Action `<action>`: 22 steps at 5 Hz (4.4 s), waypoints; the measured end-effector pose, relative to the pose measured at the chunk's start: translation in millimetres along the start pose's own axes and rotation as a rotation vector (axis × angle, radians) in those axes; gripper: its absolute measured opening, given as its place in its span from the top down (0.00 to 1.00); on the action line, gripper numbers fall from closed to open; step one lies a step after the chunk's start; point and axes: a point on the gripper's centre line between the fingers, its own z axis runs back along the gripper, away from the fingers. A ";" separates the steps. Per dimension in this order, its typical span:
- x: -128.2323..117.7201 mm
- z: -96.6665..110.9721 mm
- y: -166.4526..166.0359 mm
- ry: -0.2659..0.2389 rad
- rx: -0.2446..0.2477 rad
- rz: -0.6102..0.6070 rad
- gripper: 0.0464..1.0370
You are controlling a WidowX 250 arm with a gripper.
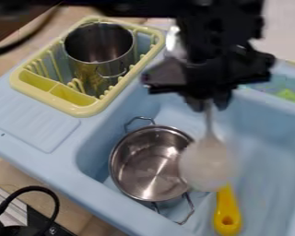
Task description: Moved the blue cooking spoon into the cooking pot
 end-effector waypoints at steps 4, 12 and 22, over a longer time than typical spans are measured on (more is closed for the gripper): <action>101.3 -17.8 87.6 -0.144 0.246 0.307 0.86; 175.6 -44.8 145.3 -0.198 0.394 0.403 0.86; 57.0 -26.0 70.2 0.062 0.220 0.225 0.04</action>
